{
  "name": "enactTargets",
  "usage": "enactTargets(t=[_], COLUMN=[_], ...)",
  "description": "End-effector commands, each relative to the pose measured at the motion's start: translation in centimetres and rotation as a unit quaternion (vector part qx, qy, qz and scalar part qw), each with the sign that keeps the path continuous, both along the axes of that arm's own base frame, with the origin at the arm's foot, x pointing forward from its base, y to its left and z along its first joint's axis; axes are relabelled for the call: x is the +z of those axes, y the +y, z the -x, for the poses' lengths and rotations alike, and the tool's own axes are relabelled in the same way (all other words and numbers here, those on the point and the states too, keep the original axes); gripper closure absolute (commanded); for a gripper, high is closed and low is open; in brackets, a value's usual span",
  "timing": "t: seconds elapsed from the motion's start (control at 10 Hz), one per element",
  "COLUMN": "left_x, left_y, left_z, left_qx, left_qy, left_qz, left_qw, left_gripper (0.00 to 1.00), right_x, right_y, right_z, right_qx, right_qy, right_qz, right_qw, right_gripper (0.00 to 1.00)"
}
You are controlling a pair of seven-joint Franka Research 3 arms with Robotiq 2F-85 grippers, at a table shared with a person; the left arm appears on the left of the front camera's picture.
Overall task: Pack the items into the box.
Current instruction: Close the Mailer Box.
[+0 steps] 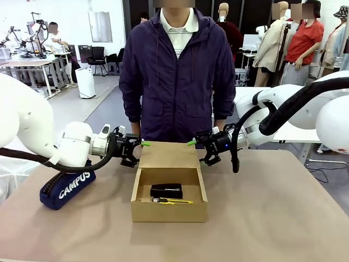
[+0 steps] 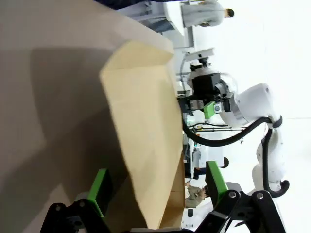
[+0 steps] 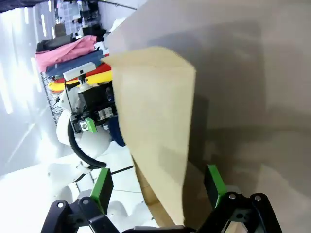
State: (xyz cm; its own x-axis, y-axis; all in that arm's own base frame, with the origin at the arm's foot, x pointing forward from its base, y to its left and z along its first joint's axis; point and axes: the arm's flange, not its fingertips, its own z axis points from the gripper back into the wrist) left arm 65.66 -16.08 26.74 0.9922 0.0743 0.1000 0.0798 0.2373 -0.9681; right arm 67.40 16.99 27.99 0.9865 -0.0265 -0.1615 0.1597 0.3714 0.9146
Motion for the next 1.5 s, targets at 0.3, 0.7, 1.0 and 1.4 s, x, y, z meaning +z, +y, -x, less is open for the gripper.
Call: enactTargets(t=[0.3, 0.7, 1.0, 1.4], left_x=[-0.3, 0.3, 1.6, 5.7], left_y=[-1.1, -0.9, -1.0, -1.3], left_z=[0.4, 0.8, 1.4, 4.2], left_qx=[-0.037, -0.044, -0.055, -0.08], left_qy=[-0.024, -0.033, -0.042, -0.088], left_qz=[0.053, 0.059, 0.07, 0.074], left_qw=[0.998, 0.997, 0.995, 0.99], left_gripper=[0.0, 0.37, 0.37, 0.37], right_x=[0.1, 0.6, 1.2, 5.1], right_y=[0.4, -0.2, -0.5, -0.3], right_z=[-0.2, 0.5, 0.8, 3.7], right_qx=[0.018, 0.019, 0.015, 0.035], right_qy=[-0.017, -0.038, -0.049, -0.107], right_qz=[-0.032, -0.031, -0.032, -0.025], right_qw=[0.999, 0.999, 0.998, 0.993], right_gripper=[0.0, 0.37, 0.37, 0.37])
